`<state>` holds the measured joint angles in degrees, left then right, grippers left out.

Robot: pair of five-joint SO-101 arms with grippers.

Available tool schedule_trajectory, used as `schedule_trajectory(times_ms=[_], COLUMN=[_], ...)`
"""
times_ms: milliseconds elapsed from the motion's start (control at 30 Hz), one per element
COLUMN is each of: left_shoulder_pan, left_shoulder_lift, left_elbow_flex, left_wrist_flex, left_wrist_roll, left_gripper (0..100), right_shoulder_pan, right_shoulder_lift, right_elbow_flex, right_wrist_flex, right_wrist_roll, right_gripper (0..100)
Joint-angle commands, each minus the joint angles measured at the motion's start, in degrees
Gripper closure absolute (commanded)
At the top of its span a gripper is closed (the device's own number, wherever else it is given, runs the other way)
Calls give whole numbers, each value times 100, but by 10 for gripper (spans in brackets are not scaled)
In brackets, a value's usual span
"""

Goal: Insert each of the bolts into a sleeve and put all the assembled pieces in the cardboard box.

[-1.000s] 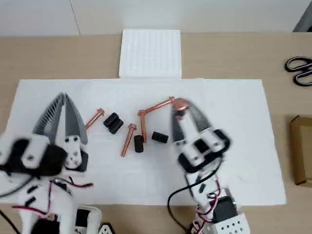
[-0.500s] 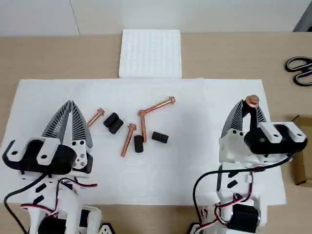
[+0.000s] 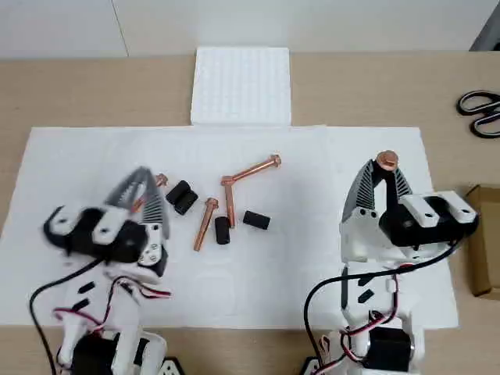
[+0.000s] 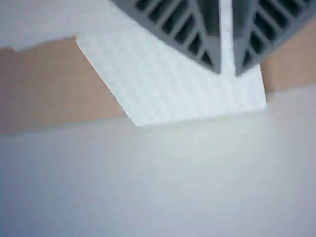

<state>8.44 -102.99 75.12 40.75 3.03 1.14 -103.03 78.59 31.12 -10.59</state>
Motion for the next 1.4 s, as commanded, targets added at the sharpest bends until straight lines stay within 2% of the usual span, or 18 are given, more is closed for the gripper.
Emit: schedule_trajectory(times_ms=[0, 233, 333, 400, 533, 633, 767, 933, 1033, 1200, 1300, 1367], left_shoulder_pan=[193, 158, 176, 97, -659, -1143, -1310, -1284, -1284, -1292, -1310, -1310], left_shoulder_lift=[-62, -62, -62, -70, -114, -114, -114, -105, -105, -114, -114, -114], left_elbow_flex=[136, 593, 901, 1121, 1270, 1420, 2114, 2123, 2123, 2123, 2114, 2114], left_wrist_flex=[-26, 44, 281, 290, 281, 176, -404, -492, -114, 1116, 1178, 1178], left_wrist_roll=[0, 0, 18, 316, 1169, 1284, 1257, 1292, 1292, 1292, 1292, 1292], left_gripper=[994, 994, 994, 994, 994, 994, 994, 994, 994, 994, 994, 994], right_shoulder_pan=[-40, -57, -347, -681, -1068, -1068, -1086, -1068, -1086, -1077, -1086, -1086], right_shoulder_lift=[-84, -84, -84, -92, -92, -101, -101, -101, -101, -101, -101, -101], right_elbow_flex=[-369, -185, -114, -114, -123, -132, -220, -229, 35, 387, 378, 396], right_wrist_flex=[13, 13, 13, 13, 13, 13, -4, 22, 22, 22, 13, 13], right_wrist_roll=[-53, -53, -44, -44, -35, 123, 404, 413, 413, 413, 440, 721], right_gripper=[995, 995, 995, 995, 995, 995, 995, 995, 995, 995, 995, 995])
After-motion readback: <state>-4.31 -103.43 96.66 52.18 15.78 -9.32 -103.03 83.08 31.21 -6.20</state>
